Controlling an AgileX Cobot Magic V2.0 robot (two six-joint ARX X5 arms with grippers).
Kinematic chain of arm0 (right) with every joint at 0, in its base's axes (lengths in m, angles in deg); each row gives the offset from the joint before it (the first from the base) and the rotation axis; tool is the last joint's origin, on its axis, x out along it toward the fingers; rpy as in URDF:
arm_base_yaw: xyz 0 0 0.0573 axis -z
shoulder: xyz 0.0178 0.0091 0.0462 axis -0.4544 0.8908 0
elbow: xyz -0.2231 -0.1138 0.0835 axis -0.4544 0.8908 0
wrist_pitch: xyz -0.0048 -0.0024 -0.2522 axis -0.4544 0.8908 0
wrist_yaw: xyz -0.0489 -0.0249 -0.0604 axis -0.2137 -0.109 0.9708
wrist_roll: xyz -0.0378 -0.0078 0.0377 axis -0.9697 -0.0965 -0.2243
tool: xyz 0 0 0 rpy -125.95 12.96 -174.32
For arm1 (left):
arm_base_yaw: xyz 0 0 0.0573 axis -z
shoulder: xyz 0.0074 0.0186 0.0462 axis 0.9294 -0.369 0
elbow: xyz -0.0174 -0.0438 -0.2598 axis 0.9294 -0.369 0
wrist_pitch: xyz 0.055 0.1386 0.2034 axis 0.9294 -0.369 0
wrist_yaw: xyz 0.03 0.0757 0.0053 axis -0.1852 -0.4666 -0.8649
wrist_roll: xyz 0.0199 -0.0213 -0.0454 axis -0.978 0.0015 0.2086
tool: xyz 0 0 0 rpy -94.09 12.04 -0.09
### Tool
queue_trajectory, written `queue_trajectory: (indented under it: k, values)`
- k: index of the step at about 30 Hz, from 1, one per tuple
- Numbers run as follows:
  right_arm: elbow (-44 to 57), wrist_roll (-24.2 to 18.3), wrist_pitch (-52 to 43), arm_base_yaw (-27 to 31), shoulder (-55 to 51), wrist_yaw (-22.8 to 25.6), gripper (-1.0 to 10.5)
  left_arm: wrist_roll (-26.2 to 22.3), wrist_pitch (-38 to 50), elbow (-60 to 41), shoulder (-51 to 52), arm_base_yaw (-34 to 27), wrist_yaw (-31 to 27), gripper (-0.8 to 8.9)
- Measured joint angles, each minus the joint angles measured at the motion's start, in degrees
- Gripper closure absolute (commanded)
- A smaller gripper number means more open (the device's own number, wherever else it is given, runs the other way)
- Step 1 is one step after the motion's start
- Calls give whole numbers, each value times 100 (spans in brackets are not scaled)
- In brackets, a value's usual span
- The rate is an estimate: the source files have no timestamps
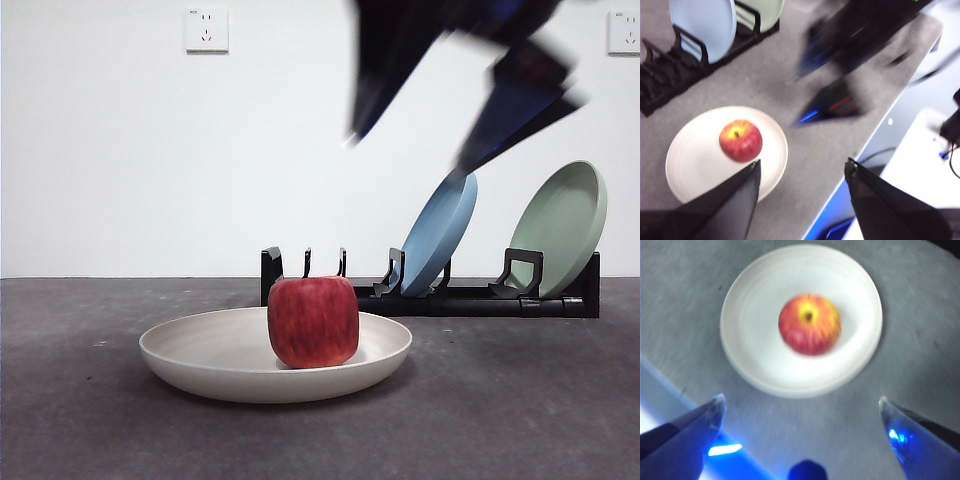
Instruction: Take the yellow plate from the plate rack,put the plate on the table,take the apple from the table,put the apple in the plate
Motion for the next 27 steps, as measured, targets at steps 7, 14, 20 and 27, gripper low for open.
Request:
queue_trajectory:
  k: [7,14,20,27]
  values:
    - [0,28,1720,0,-1471,-4,384,-4,-323,0,0,0,22,532]
    - [0,223,2833,-2,-2277,-437,423,-4,-531,0,0,0,444,536]
    - [0,289,2896,-2,-2588,-450,965,-7,-610,0,0,0,459,821]
    - [0,306,2894,-2,-2625,-448,947,-7,-667,0,0,0,448,817]
